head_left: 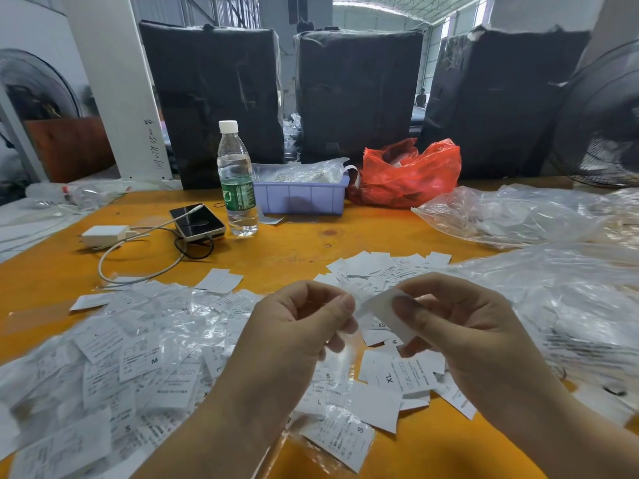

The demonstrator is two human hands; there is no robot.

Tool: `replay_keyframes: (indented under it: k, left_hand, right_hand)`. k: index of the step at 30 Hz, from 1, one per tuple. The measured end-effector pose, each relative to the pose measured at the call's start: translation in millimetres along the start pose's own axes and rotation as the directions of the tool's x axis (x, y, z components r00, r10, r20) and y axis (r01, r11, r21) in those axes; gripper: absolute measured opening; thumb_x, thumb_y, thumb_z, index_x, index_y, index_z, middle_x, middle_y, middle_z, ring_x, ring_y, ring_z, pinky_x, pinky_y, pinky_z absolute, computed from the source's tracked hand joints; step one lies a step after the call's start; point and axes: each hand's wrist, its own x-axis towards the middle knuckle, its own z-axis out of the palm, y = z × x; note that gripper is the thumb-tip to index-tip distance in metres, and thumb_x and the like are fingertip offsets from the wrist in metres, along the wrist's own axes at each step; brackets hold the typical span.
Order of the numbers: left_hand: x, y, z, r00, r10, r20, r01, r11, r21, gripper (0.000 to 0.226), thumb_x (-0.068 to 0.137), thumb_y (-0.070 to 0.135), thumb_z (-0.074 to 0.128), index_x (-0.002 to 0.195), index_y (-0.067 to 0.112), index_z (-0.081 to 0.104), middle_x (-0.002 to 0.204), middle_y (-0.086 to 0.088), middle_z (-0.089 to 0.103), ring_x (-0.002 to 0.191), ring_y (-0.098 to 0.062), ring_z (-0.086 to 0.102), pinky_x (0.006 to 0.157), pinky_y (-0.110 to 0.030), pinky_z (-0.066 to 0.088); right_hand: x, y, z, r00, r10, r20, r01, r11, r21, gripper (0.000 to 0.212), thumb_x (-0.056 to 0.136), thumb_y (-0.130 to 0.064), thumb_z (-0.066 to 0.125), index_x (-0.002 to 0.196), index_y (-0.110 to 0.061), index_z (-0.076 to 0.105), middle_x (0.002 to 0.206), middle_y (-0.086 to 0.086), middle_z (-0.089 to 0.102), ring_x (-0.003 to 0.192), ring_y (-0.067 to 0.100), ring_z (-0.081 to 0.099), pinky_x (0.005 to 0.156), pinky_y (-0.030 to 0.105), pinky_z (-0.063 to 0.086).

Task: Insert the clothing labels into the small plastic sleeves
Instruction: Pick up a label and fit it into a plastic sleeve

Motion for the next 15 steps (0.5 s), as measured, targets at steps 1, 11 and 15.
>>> replay_keyframes:
  k: [1,11,15]
  left_hand:
    - [-0.2,0.2,-0.1,1.0,0.004,-0.004,-0.004,1.0,0.01,0.018,0.067,0.04,0.069,0.077,0.025,0.073,0.068,0.0,0.07,0.055,-0.006,0.056,0.057,-0.023,0.045]
    - [-0.3,-1.0,-1.1,1.0,0.028,-0.001,-0.028,0.996,0.079,0.008,0.074,0.038,0.07,0.078,0.031,0.072,0.068,0.002,0.071,0.057,-0.003,0.058,0.055,-0.015,0.043]
    - [-0.1,-2.1,-1.4,0.999,0.028,0.017,-0.03,0.996,0.08,0.017,0.067,0.043,0.068,0.078,0.032,0.073,0.069,0.002,0.071,0.058,-0.004,0.059,0.053,-0.012,0.043]
  right_hand:
    - [0.0,-0.6,0.6,1.0,-0.022,-0.005,0.022,1.0,0.012,0.013,0.07,-0.033,0.072,0.081,-0.03,0.077,0.085,0.002,0.07,0.073,0.025,0.064,0.059,0.032,0.053]
    - [0.7,-11.3,-0.8,0.986,-0.109,-0.122,0.105,0.993,-0.045,0.015,0.057,-0.034,0.072,0.07,-0.029,0.078,0.084,-0.008,0.044,0.079,0.013,0.044,0.067,0.023,0.043]
    - [1.5,-8.5,0.2,0.996,-0.024,-0.082,0.031,0.996,0.081,0.026,0.07,0.0,0.066,0.057,-0.022,0.074,0.086,-0.005,0.051,0.084,0.013,0.052,0.065,0.029,0.045]
